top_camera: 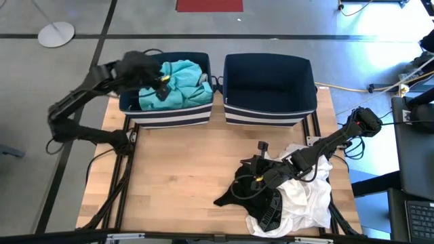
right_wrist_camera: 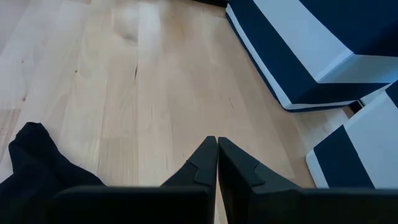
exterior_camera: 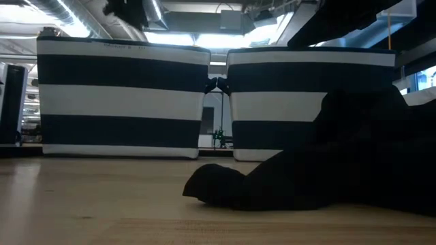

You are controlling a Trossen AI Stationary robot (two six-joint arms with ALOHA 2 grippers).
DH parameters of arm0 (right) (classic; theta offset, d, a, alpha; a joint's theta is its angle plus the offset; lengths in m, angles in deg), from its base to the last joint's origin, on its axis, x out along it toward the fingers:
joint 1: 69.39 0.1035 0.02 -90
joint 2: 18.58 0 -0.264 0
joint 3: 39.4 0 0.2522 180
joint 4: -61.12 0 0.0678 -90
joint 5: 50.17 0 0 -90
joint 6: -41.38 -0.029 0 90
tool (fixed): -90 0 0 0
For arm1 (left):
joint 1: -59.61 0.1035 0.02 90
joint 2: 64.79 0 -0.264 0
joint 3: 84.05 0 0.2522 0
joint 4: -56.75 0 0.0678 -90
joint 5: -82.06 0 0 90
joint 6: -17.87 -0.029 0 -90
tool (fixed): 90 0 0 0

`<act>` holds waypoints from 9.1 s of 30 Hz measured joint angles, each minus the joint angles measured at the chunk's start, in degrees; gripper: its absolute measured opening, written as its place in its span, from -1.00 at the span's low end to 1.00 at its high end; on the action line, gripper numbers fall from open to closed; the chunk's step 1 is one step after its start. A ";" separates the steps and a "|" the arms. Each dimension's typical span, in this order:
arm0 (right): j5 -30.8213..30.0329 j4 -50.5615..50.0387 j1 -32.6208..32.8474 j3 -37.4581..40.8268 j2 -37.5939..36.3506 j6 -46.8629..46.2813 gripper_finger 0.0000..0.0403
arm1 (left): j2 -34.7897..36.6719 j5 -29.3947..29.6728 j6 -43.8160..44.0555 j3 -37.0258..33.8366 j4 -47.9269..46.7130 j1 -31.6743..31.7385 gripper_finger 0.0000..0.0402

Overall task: Sort clothes
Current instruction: Put the black boxers into the right blue bin

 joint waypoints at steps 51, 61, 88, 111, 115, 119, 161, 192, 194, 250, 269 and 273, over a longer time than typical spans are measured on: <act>36.39 -41.26 2.25 -33.68 23.84 -19.93 0.21 | 9.40 -0.15 -6.63 -53.01 71.57 -45.74 -0.21; 27.07 -41.09 3.93 -33.68 30.63 -5.97 0.21 | 9.40 0.07 -7.09 -53.01 71.58 -45.74 -0.21; 23.56 -50.19 -0.58 -40.20 38.88 -0.63 -0.85 | 9.40 0.11 -7.07 -52.99 70.44 -45.74 -0.21; 1.18 -76.45 -0.39 -79.83 37.67 0.04 -0.93 | 9.38 0.11 -7.07 -52.99 68.80 -45.74 -0.21; -5.51 -76.29 -0.62 -82.22 35.45 0.06 -0.92 | 9.38 0.11 -7.07 -52.97 68.78 -45.74 -0.21; -9.20 -76.52 -1.55 -81.79 32.65 -0.22 -0.92 | 9.38 0.11 -6.58 -52.97 68.97 -45.74 -0.21; -13.62 -76.49 -3.06 -81.88 29.97 4.54 -0.91 | -21.21 -20.70 -3.01 -47.34 96.91 -41.95 -0.68; -40.67 -75.26 -11.24 -81.88 19.24 5.79 -0.91 | -21.36 -17.10 0.77 -50.57 61.08 -33.20 -1.00; -40.45 -75.32 -13.78 -81.88 18.99 5.80 -0.91 | -21.36 -17.09 1.77 -51.30 61.19 -32.49 -1.00; -10.45 -62.35 8.66 -81.74 19.04 8.69 -0.91 | -1.13 -13.82 11.05 -50.91 57.98 -46.39 -0.09; -8.59 -60.47 8.24 -81.72 20.64 9.56 -0.91 | -11.02 -3.48 -10.48 -53.14 100.88 -44.92 -0.06; -7.94 -60.27 8.26 -81.72 21.41 10.36 -0.91 | -17.30 -3.50 -13.47 -52.92 109.81 -43.38 -0.06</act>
